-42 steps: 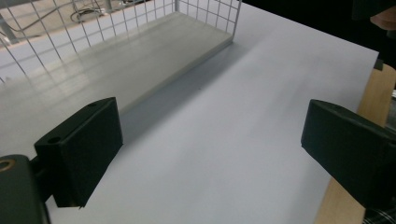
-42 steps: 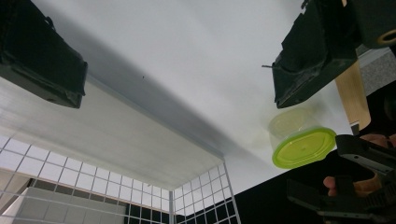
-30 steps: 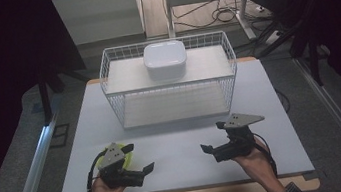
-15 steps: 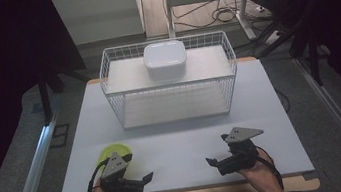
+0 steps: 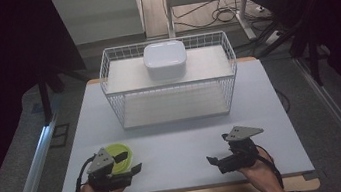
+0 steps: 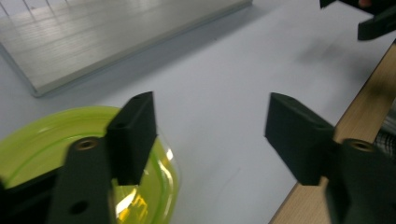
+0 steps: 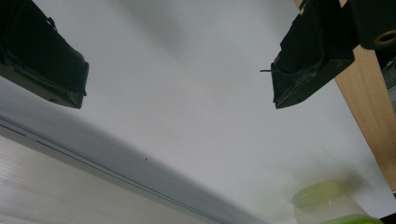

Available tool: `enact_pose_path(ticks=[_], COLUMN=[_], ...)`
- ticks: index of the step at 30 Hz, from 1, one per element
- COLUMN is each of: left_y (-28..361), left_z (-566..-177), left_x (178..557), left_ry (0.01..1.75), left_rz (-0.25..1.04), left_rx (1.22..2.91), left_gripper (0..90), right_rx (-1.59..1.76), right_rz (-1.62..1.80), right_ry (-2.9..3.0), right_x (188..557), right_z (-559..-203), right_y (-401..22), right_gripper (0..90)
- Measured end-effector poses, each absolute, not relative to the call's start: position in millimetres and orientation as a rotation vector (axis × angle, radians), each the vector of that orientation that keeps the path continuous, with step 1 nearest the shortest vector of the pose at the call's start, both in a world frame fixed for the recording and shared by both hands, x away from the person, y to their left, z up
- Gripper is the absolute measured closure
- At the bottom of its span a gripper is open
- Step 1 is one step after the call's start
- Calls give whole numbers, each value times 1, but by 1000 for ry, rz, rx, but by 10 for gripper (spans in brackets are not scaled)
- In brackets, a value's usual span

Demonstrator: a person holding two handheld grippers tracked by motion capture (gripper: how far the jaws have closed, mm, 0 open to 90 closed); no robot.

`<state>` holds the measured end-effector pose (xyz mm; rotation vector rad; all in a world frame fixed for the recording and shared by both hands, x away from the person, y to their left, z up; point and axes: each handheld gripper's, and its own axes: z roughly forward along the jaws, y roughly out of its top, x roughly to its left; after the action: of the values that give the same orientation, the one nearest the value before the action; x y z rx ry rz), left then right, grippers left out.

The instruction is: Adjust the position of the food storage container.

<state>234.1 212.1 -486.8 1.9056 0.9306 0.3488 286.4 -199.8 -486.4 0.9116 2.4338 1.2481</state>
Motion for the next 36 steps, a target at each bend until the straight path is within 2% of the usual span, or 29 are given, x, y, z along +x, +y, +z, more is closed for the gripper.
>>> enact_pose_path(ticks=[7,8,9,15,20,27,36], left_y=[237,239,242,263,286,309,311], left_z=[-484,-484,-483,-485,-487,-506,-526], left_x=[238,238,239,240,241,249,261], left_ry=[1040,1052,1071,1140,1196,1316,1358], left_rz=[401,407,418,434,482,471,346], left_rx=[1852,1846,1839,1811,1771,1804,1880], left_gripper=[696,766,766,894,900,900,900], right_rx=[929,930,930,925,931,925,917], right_rz=[1227,1221,1221,1204,1199,1190,1171], right_ry=[2443,2445,2445,2455,2469,2472,2481], right_x=[290,290,290,291,291,292,291], right_z=[-491,-492,-492,-494,-494,-495,-496], right_y=[-201,-201,-201,-201,-201,-201,-200], right_gripper=[50,52,52,59,66,67,68])
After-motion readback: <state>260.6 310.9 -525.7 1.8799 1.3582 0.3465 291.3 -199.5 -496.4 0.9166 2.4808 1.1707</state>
